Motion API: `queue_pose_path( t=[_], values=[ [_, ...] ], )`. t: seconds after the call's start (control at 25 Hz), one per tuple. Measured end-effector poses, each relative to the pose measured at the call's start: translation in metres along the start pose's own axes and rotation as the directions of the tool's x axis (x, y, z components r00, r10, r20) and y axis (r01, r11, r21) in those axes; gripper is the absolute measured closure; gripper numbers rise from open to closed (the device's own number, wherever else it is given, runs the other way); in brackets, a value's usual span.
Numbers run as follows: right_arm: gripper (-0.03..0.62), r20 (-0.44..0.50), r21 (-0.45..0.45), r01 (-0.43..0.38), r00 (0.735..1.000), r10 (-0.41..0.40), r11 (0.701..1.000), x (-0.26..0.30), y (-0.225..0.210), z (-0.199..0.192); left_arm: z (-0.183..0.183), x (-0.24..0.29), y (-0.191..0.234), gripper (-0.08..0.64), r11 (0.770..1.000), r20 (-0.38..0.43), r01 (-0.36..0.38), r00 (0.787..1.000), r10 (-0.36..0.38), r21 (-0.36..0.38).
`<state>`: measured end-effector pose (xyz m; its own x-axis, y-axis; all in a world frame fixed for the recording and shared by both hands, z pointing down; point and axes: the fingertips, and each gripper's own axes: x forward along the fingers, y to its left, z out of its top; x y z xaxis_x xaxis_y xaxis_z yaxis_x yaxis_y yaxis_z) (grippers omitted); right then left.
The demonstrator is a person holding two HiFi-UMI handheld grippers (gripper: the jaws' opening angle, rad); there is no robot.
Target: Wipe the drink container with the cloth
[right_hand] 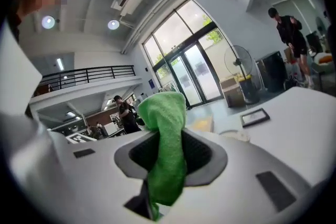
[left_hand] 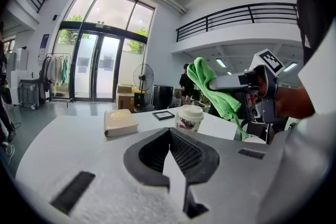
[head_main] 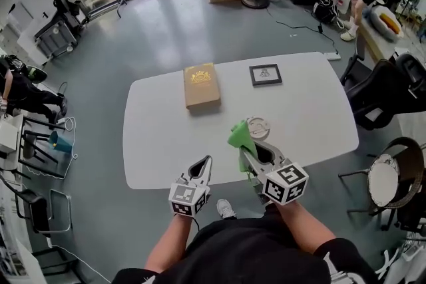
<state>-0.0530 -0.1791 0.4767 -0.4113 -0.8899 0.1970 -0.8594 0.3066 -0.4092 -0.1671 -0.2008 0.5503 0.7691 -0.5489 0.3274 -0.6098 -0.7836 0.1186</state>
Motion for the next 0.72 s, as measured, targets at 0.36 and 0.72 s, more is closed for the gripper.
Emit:
queue_pose_path(
  t=[0.36,0.72],
  values=[
    [0.485,0.128,-0.309,0.169,0.983,-0.135,0.936,-0.06,-0.039,0.059,0.06,0.022,-0.044,0.548,0.998,0.11,0.046,0.993,-0.052,0.053],
    [0.485,0.099,-0.367,0.228,0.974,-0.205,0.902,-0.089,-0.08,0.055,0.072,0.044,-0.067,0.548,0.997,0.123,0.035,0.992,-0.043,0.064]
  ],
)
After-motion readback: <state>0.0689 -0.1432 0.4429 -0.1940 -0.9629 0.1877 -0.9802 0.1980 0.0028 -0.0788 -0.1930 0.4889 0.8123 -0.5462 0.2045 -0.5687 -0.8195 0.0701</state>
